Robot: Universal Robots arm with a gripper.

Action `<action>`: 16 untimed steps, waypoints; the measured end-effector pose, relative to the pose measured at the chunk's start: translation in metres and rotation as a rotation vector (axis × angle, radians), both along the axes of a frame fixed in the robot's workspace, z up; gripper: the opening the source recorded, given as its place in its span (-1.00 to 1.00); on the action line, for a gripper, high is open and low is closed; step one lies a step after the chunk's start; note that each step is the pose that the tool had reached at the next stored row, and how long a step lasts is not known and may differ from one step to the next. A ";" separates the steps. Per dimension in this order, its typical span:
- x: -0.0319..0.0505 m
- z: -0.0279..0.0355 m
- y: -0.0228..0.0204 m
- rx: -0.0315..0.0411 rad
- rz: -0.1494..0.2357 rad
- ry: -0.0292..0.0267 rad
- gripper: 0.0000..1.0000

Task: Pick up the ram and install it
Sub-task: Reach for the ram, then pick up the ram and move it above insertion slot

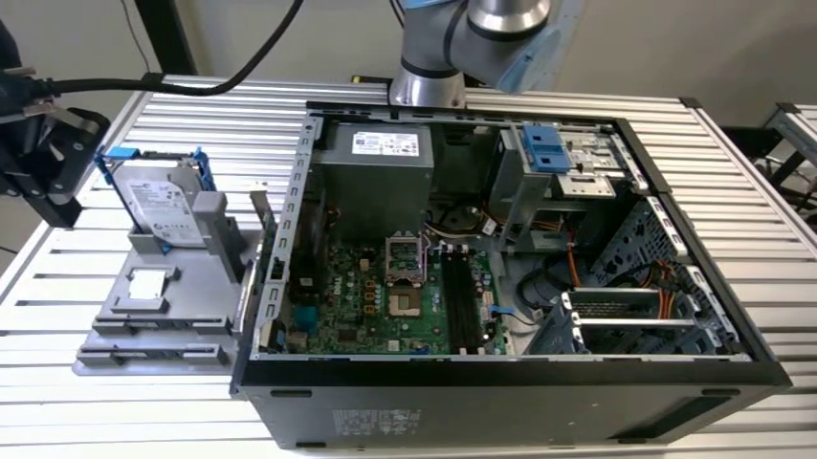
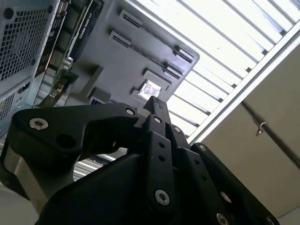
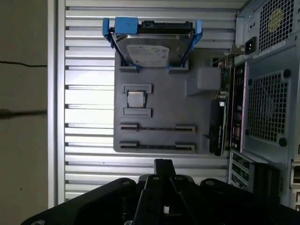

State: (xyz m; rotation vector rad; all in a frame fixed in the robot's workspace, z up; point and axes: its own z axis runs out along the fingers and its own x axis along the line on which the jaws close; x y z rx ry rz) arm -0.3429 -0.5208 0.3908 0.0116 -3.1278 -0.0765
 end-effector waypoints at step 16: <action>0.0000 -0.0002 -0.0044 0.0000 0.000 0.0045 -1.00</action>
